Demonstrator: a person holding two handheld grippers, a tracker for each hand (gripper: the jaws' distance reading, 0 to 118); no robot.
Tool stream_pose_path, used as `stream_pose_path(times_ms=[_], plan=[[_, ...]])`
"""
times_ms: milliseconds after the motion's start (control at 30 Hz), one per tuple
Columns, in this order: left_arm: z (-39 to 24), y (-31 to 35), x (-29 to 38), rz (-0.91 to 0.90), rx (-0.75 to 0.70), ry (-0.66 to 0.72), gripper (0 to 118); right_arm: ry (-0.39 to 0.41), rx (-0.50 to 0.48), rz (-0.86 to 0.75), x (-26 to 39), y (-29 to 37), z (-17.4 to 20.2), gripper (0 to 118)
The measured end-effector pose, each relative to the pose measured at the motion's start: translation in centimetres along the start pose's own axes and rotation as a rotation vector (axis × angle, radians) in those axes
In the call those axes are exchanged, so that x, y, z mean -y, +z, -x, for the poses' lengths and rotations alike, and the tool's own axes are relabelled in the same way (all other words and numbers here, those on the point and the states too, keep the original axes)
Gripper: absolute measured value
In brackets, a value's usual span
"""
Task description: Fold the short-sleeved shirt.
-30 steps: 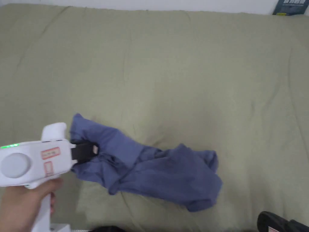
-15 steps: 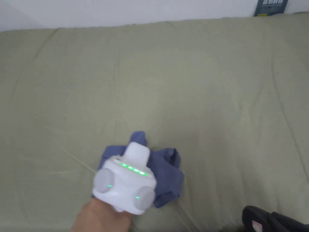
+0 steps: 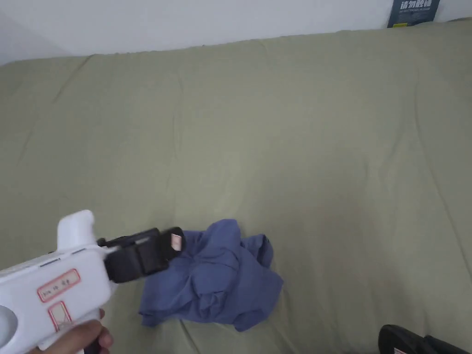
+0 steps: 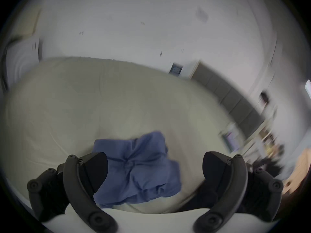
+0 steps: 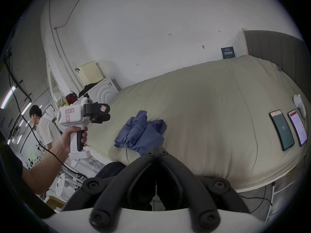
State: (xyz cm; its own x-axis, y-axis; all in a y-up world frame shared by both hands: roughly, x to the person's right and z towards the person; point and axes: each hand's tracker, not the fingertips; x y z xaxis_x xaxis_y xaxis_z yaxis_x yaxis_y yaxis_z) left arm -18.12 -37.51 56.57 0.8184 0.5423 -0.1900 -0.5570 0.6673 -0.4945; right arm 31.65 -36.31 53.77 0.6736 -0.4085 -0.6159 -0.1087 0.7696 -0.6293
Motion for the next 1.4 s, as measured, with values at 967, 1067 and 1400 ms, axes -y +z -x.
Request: stream_pose_path(times_ms=[967,1067,1400], plan=[[12.4,-4.7,4.9,0.298,0.268,0.343,108,-0.506,-0.306,0.324,0.2,-28.5,-2.9,0],[12.5,-10.4,6.9,0.288,0.556,0.468,108,-0.458,-0.307,0.324,0.2,-28.2,-2.4,0],[11.1,-11.3,3.4,0.396,0.283,0.329,29,-0.414,-0.257,0.26,-0.6,-20.8,-2.9,0]])
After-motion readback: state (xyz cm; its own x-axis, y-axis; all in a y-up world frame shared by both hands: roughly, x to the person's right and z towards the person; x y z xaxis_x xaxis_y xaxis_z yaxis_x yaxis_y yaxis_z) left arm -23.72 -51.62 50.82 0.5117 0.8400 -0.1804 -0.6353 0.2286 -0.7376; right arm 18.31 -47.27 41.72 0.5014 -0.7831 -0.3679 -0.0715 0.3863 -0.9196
